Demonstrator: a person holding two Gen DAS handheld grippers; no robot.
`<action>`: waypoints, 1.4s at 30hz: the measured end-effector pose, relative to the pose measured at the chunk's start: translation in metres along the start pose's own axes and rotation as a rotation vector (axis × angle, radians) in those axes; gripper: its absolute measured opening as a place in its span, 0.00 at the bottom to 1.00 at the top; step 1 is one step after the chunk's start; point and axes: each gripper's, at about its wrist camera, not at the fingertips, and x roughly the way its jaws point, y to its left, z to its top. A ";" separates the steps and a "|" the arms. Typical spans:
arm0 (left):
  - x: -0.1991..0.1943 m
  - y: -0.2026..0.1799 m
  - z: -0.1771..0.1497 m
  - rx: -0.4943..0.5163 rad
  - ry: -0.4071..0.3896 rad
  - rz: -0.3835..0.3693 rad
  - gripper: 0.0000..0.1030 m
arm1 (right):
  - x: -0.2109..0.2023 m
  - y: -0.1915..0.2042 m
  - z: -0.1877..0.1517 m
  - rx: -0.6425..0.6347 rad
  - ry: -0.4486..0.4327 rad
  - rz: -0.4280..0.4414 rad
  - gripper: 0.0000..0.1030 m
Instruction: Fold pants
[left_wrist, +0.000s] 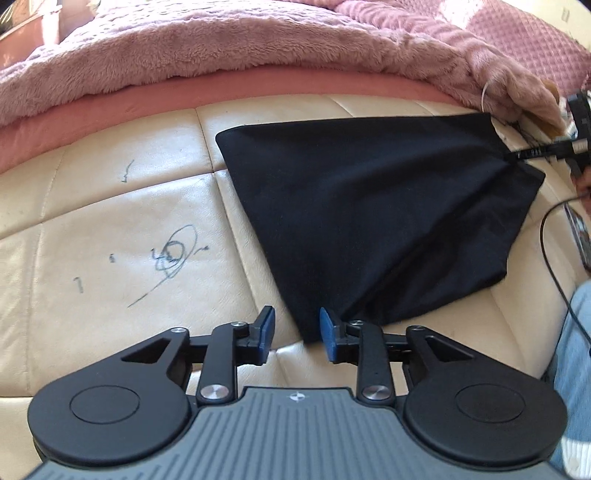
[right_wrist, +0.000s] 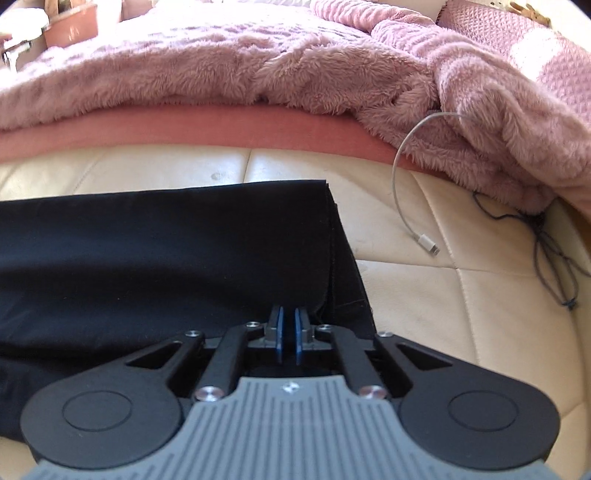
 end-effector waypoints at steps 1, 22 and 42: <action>-0.004 -0.001 -0.003 0.020 0.016 0.015 0.36 | -0.007 0.003 0.000 0.005 -0.013 -0.002 0.04; -0.033 0.026 -0.011 -0.194 -0.080 0.060 0.36 | -0.093 0.259 -0.074 -0.100 -0.028 0.628 0.08; 0.029 0.075 0.006 -0.647 -0.069 -0.246 0.54 | -0.103 0.232 -0.066 0.038 -0.118 0.516 0.08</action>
